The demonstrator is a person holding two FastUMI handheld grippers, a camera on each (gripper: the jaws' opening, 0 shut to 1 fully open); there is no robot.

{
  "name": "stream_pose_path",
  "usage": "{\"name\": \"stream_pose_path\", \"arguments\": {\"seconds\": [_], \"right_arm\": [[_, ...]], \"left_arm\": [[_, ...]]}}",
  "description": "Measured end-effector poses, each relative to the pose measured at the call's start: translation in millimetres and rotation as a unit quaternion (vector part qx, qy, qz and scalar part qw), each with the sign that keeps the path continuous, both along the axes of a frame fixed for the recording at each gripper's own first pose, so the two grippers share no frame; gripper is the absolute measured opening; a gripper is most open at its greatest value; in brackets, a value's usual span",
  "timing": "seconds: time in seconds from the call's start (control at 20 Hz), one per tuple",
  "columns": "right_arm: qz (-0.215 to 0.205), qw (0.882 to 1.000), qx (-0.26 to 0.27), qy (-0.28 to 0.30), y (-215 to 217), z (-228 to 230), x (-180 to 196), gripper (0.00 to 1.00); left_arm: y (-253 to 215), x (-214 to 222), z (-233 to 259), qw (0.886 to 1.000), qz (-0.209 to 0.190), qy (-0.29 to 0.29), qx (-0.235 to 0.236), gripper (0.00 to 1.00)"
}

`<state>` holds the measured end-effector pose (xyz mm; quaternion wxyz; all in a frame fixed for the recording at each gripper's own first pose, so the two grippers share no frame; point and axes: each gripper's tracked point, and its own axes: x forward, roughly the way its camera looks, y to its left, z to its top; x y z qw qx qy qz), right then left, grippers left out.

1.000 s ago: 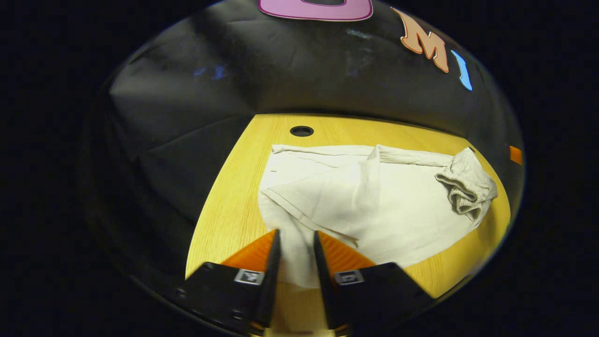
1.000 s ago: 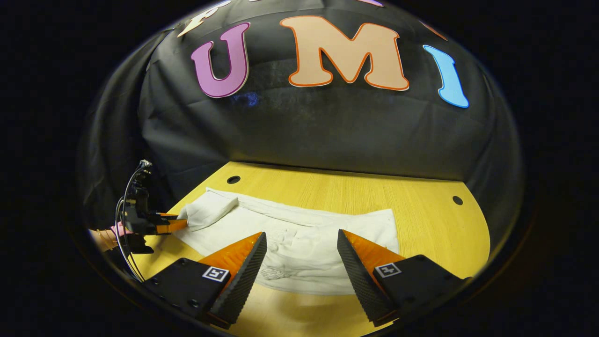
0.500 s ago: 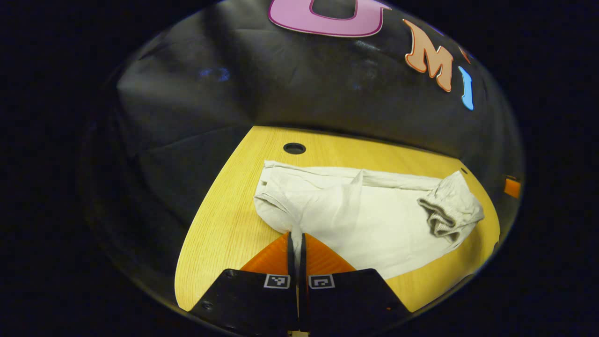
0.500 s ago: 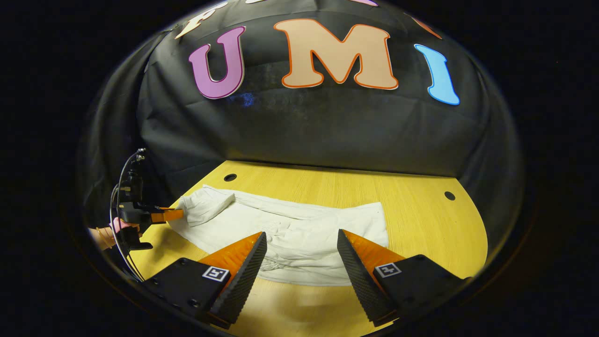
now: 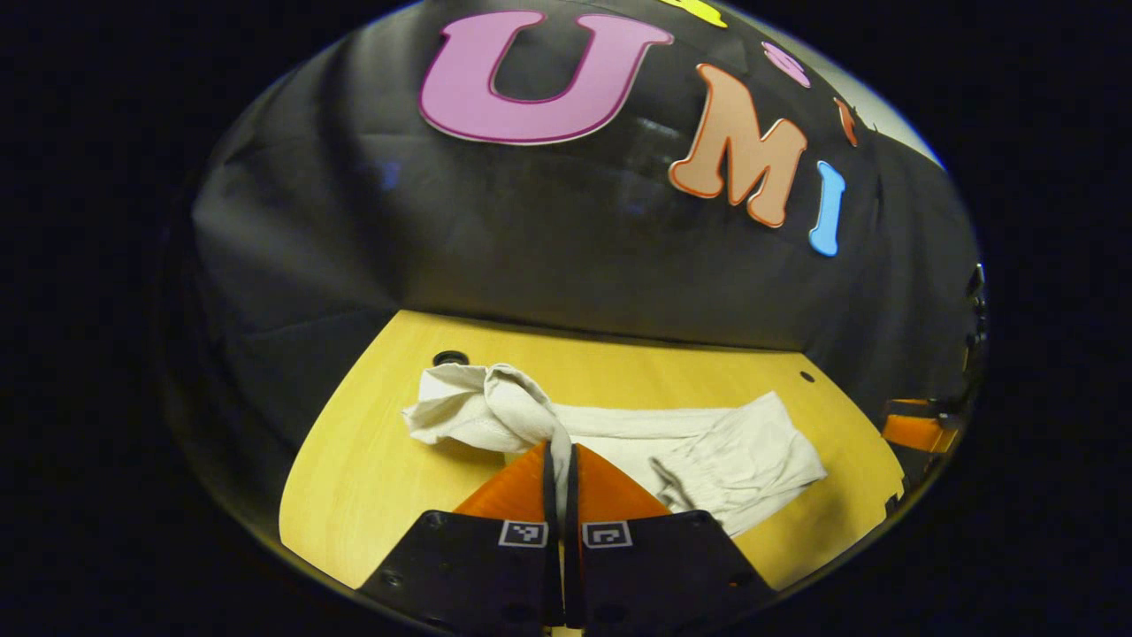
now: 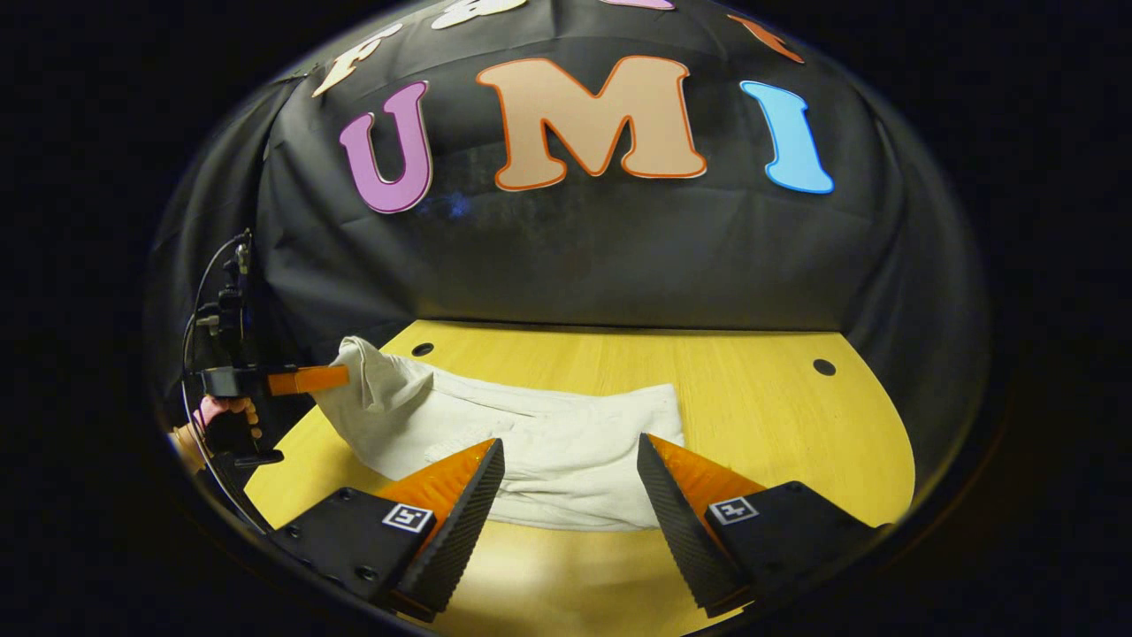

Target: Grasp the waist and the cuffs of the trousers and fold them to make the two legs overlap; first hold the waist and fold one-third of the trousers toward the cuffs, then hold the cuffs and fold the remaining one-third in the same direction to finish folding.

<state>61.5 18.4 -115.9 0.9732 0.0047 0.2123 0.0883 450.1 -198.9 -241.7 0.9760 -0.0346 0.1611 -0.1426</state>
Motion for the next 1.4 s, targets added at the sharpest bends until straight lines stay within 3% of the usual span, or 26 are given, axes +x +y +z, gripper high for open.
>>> {"name": "stream_pose_path", "arguments": {"seconds": [0.2, 0.55, 0.6, 0.65, 1.0, 1.2, 1.25, 1.3, 1.35, 1.4], "right_arm": [[-0.008, 1.0, 0.005, -0.002, -44, 4, -7, 0.97], [-0.022, 0.999, 0.024, -0.004, -108, 10, -10, 0.94], [-0.022, 0.999, 0.026, -0.005, -115, 10, -11, 0.97], [-0.023, 0.999, 0.026, -0.006, -122, 11, -11, 0.94], [-0.018, 0.999, 0.024, -0.011, -149, 18, -22, 0.97], [-0.012, 0.999, 0.027, -0.017, -150, 25, -27, 0.97], [-0.011, 0.999, 0.027, -0.018, -150, 27, -32, 0.97], [-0.011, 0.999, 0.028, -0.019, -150, 28, -34, 0.97], [-0.011, 0.999, 0.03, -0.019, -150, 28, -37, 0.97], [-0.011, 0.999, 0.033, -0.021, -149, 30, -38, 0.97]], "left_arm": [[-63, -4, 28, 0.999, -0.028, -0.019, 0.004, 0.0], [-182, -26, 48, 0.996, -0.082, -0.036, 0.012, 0.0], [-199, -28, 46, 0.995, -0.09, -0.035, 0.017, 0.0], [-214, -31, 43, 0.995, -0.096, -0.033, 0.023, 0.01], [-289, -52, -13, 0.988, -0.133, -0.003, 0.082, 0.01], [-320, -61, -37, 0.983, -0.163, 0.017, 0.081, 0.19], [-326, -65, -40, 0.982, -0.17, 0.021, 0.078, 0.4], [-330, -70, -42, 0.982, -0.175, 0.021, 0.073, 0.48], [-330, -74, -42, 0.982, -0.172, 0.021, 0.072, 0.68], [-326, -75, -41, 0.983, -0.167, 0.021, 0.073, 0.77]]}}
